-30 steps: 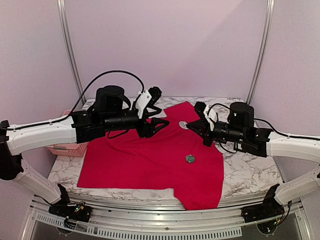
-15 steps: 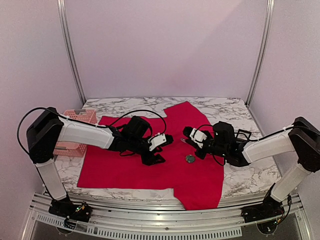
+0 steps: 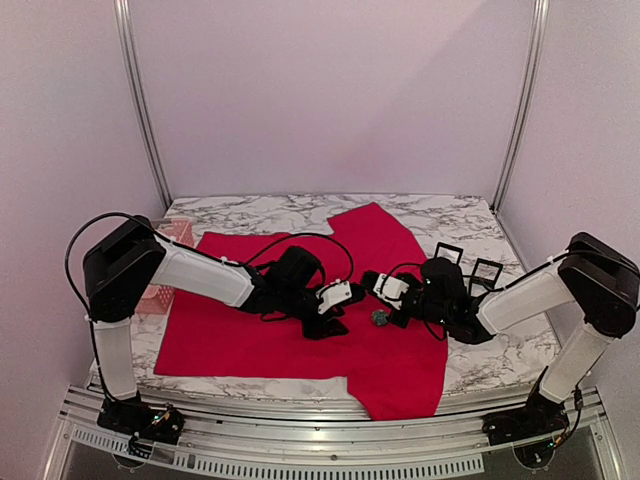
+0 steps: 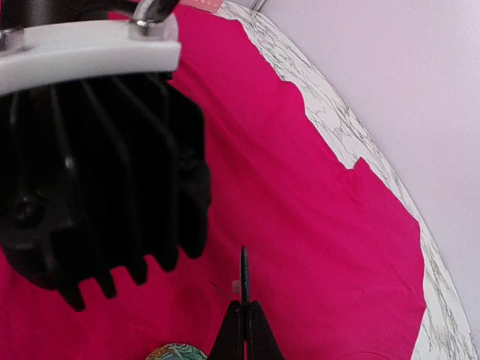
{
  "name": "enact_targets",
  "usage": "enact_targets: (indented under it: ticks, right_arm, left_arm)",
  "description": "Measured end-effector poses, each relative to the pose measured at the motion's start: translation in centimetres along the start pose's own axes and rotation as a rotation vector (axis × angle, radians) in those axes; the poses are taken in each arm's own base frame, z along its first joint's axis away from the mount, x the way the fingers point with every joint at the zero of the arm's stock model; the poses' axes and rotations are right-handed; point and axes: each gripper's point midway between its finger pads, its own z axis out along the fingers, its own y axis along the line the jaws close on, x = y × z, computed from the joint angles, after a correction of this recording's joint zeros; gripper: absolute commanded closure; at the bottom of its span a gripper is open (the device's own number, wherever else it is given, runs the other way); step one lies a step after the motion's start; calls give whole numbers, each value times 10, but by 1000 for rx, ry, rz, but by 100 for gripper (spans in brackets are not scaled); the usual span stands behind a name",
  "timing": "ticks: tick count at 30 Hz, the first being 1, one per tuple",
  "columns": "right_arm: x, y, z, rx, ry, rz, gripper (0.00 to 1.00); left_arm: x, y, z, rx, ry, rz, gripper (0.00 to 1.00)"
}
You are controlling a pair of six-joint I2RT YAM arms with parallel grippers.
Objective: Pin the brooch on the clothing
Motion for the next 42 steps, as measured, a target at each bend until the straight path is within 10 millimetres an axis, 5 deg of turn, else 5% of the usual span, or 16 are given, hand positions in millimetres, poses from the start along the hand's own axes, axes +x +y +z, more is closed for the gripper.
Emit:
enact_targets:
  ticks: [8, 18, 30, 35, 42]
  right_arm:
    - [-2, 13, 2, -20, -11, -25, 100]
    - [14, 38, 11, -42, 38, -70, 100]
    - [-2, 41, 13, -5, -20, -110, 100]
    - [21, 56, 13, -20, 46, -138, 100]
    - [25, 49, 11, 19, 59, -135, 100]
  left_arm:
    - [6, -4, 2, 2, -3, 25, 100]
    - [2, 1, -1, -26, -19, 28, 100]
    - [-6, -1, -18, -36, -44, 14, 100]
    - [-18, -4, -21, -16, -94, 22, 100]
    - [-32, -6, -29, 4, -144, 0, 100]
